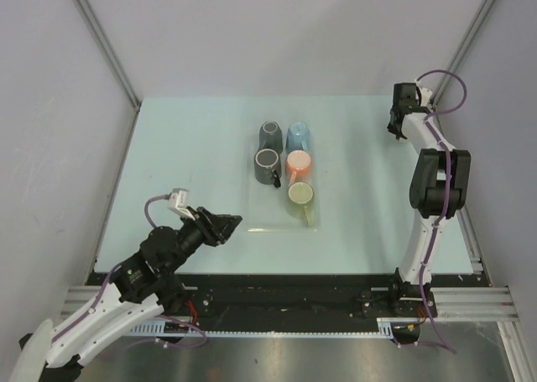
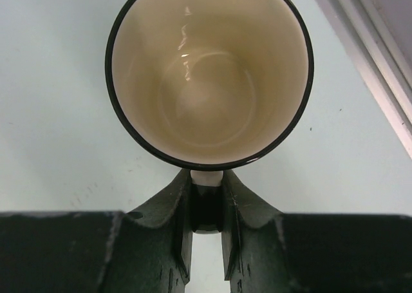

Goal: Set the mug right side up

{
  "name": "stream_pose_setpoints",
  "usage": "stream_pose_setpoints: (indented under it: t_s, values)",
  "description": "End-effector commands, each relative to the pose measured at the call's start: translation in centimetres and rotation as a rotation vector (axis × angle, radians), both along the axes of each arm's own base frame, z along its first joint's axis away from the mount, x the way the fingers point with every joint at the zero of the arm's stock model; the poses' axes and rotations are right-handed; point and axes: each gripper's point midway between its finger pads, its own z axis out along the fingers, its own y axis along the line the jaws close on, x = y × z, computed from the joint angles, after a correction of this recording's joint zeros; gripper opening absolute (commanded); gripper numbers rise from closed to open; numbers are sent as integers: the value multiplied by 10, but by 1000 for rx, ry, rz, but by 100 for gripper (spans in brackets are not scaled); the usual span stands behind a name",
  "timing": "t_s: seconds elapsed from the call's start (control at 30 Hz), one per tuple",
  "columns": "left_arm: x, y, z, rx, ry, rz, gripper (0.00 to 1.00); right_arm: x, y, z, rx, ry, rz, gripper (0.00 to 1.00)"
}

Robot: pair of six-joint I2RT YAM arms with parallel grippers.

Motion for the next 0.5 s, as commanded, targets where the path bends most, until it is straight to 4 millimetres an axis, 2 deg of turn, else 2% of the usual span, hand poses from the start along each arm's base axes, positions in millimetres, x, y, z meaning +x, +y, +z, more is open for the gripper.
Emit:
stream_pose_setpoints:
  t_s: [0.0,0.2,0.37,0.47]
  values:
    - [10,0,-3,24,-12,38,53,35,-1,43,-17,-168,5,0]
    - [13,-9,-13,56,25,17,53,35,-4,22,-28,-138,16,0]
    - [14,-7,-19,61,42,34,52,41,-8,4,-47,-112,15,0]
    - [16,-5,-19,46,35,49,52,47,-8,0,-49,-105,16,0]
